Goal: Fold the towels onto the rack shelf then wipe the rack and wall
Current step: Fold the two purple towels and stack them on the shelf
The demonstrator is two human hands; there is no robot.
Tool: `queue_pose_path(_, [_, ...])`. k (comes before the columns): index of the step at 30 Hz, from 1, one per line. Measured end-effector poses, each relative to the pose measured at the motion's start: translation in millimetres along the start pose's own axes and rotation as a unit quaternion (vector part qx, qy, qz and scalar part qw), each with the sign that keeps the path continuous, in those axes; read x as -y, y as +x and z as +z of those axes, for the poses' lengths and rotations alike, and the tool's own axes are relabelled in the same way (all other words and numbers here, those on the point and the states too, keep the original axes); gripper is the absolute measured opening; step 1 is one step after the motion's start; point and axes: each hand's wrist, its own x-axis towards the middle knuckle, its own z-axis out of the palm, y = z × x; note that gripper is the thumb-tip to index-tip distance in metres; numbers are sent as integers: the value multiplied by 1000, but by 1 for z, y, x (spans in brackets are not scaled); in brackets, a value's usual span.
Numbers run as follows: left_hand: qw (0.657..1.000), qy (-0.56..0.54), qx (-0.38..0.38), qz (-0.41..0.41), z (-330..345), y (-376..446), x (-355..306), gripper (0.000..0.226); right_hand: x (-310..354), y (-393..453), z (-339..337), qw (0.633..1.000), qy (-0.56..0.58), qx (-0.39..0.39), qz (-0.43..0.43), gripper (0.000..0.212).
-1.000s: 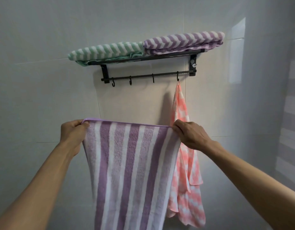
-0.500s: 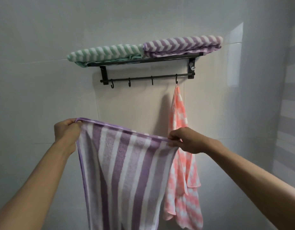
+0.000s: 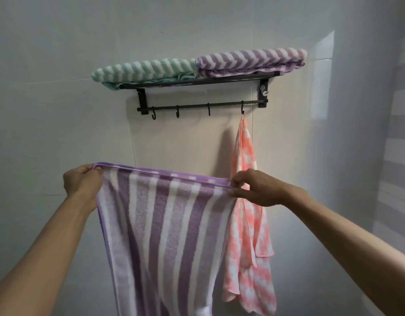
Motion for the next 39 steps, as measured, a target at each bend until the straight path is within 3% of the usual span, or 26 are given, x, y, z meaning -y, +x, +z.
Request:
queue_pose_path(2, [1000,4,11,2,3,-2,5,19,-3,0,2,999,23,-20,25,30])
queue_pose_path(3, [1000,0,21,-2,4,-2,8,17,-4,0,1,994,90,-26,58,30])
queue_pose_path(6, [997,-4,72,-20,2,-1,14,15,-8,4,-4,936,310,-92,135,40])
queue_pose_path(9, [991,-17,133,-13,0,-2,14,11,-13,10,-8,888,382,-205,155,42])
queue_pose_path(13, [985,-6,173,7,3,-12,9,5,-26,13,-14,926,272,-159,210,20])
queue_pose_path(17, [983,-54,177,-4,11,-14,0,12,-36,21,-18,874,333,-283,211,25])
queue_pose_path(20, [977,-53,205,-18,17,-19,-4,17,-31,18,-17,859,395,-232,228,22])
queue_pose_path(23, [977,-83,192,-36,24,-24,-5,22,-33,13,-23,810,452,-299,225,19])
queue_pose_path(26, [974,-69,209,-43,31,-29,-8,22,-37,11,-25,818,420,-301,252,26])
queue_pose_path(31, [969,-69,227,-66,45,-38,-6,22,-43,6,-32,788,434,-343,271,30])
queue_pose_path(36, [962,-53,243,-110,50,-42,7,21,-45,-2,-37,811,423,-289,284,25])
queue_pose_path(39, [962,-100,245,-71,60,-33,-22,18,-41,7,-71,809,418,-321,259,28])
